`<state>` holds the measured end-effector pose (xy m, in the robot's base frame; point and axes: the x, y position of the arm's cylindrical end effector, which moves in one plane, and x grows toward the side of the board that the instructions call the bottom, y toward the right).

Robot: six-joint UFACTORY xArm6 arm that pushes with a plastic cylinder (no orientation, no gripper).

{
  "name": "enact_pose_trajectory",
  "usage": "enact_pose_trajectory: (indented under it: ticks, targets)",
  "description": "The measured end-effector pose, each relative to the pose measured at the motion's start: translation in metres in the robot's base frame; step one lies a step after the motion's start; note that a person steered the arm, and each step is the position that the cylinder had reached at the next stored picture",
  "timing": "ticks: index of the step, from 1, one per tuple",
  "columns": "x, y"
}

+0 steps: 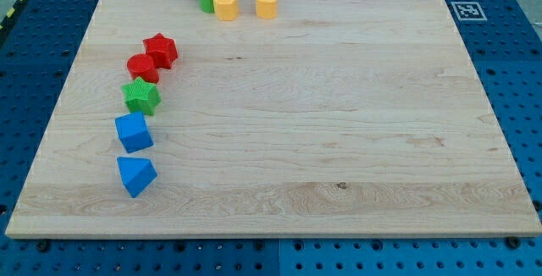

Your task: Separate the green circle from the yellow hexagon

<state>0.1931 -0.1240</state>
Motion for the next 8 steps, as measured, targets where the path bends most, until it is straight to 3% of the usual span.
enact_pose_trajectory:
  ticks: [3,4,8]
  targets:
    - [0.000,0.037]
    - [-0.001,0.085]
    - [0.020,0.062]
